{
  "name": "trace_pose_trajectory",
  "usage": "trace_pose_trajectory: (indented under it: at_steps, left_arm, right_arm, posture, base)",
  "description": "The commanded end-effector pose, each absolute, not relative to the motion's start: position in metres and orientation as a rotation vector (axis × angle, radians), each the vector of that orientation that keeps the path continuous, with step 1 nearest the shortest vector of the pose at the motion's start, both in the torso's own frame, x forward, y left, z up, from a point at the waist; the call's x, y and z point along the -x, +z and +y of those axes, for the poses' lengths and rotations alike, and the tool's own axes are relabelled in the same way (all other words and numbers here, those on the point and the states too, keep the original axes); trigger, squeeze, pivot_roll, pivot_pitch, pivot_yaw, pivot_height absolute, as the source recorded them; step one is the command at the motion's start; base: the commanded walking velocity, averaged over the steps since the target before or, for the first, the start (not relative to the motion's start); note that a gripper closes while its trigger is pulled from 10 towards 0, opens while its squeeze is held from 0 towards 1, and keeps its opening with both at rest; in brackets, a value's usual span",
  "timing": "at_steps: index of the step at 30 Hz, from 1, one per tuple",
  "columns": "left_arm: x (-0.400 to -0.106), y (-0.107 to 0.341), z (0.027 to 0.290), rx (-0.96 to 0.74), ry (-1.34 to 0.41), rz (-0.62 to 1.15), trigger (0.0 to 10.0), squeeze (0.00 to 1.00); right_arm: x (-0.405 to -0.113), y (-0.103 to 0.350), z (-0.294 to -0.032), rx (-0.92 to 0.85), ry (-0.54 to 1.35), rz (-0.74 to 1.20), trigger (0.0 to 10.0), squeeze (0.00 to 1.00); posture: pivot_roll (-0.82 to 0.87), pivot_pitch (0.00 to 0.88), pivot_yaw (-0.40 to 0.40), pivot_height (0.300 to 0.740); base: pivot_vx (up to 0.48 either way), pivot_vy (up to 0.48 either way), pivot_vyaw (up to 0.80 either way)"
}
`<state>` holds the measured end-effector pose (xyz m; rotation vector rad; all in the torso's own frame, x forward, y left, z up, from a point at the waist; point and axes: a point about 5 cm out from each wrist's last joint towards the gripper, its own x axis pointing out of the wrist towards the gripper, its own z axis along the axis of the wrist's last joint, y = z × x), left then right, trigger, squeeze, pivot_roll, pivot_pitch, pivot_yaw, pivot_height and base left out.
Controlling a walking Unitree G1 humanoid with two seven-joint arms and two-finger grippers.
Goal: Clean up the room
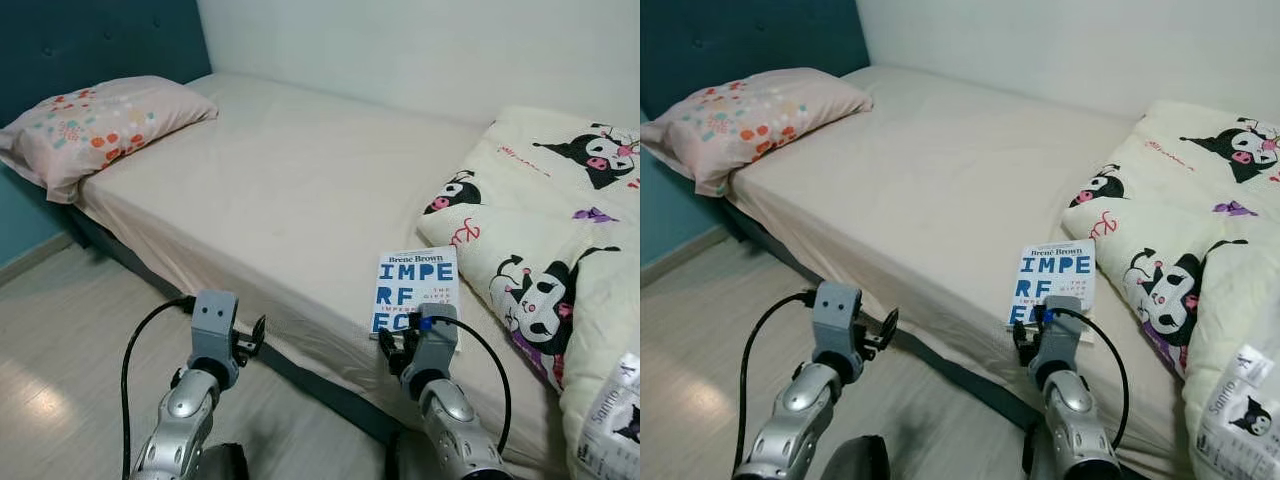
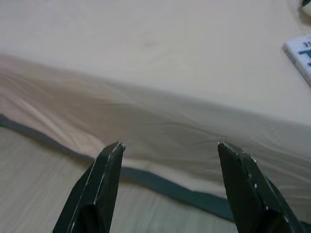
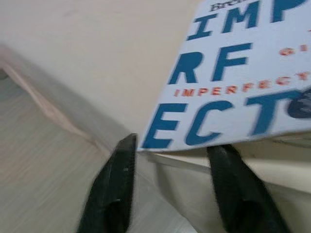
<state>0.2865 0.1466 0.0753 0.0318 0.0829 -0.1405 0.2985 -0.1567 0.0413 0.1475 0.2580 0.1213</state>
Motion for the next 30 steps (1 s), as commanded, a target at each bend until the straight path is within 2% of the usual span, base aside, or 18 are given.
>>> trace_pose_trajectory:
  at_steps: [1, 4, 12, 14, 19, 24, 30]
  left_arm:
    - [-0.283, 0.073, 0.154, -0.054, -0.133, 0.097, 10.0, 0.0]
    - [-0.272, 0.067, 0.158, -0.065, -0.144, 0.115, 10.0, 0.0]
    - [-0.267, 0.065, 0.158, -0.078, -0.169, 0.124, 10.0, 0.0]
    - [-0.262, 0.063, 0.157, -0.081, -0.193, 0.127, 10.0, 0.0]
    - [-0.261, 0.063, 0.157, -0.085, -0.205, 0.127, 10.0, 0.0]
    - [-0.255, 0.064, 0.158, -0.084, -0.241, 0.132, 10.0, 0.0]
    - [-0.253, 0.064, 0.158, -0.09, -0.26, 0.136, 10.0, 0.0]
  right_arm:
    - [-0.301, 0.046, -0.153, -0.163, 0.138, 0.235, 10.0, 1.0]
    - [-0.3, 0.039, -0.144, -0.136, 0.183, 0.304, 10.0, 1.0]
    - [-0.297, 0.029, -0.139, -0.086, 0.224, 0.386, 10.0, 1.0]
    - [-0.291, 0.018, -0.128, -0.025, 0.325, 0.493, 10.0, 1.0]
    - [-0.288, 0.015, -0.124, -0.003, 0.369, 0.534, 10.0, 1.0]
    - [-0.269, 0.02, -0.107, 0.057, 0.643, 0.589, 10.0, 1.0]
    - [-0.265, 0.023, -0.107, 0.083, 0.687, 0.601, 10.0, 1.0]
  posture:
    - [0.05, 0.085, 0.007, 0.561]
    - [0.06, 0.075, 0.0, 0.561]
    - [0.06, 0.066, -0.004, 0.561]
    - [0.06, 0.049, -0.007, 0.561]
    - [0.07, 0.045, -0.006, 0.561]
    - [0.06, 0.029, 0.005, 0.561]
    - [0.06, 0.029, 0.012, 0.561]
  base:
    - [0.0, 0.0, 0.0]
    - [0.0, 0.0, 0.0]
    - [0.0, 0.0, 0.0]
    - [0.0, 0.0, 0.0]
    - [0.0, 0.0, 0.0]
    - [0.0, 0.0, 0.0]
    - [0.0, 0.0, 0.0]
